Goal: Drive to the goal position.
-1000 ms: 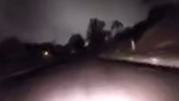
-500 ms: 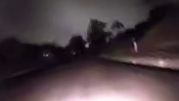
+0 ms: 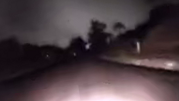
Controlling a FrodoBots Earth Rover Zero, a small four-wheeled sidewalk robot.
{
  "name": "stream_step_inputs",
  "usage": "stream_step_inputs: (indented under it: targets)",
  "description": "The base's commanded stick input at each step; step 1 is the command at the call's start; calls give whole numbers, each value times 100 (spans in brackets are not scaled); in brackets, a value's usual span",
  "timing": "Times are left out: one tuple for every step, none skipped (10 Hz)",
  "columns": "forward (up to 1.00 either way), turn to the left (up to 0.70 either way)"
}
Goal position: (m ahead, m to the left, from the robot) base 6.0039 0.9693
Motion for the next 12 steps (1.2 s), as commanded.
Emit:
stream_step_inputs:
  targets:
    - [70,0]
    - [70,0]
    - [70,0]
    - [70,0]
    - [70,0]
    - [70,0]
    - [70,0]
    - [70,0]
    - [70,0]
    - [70,0]
    - [70,0]
    - [70,0]
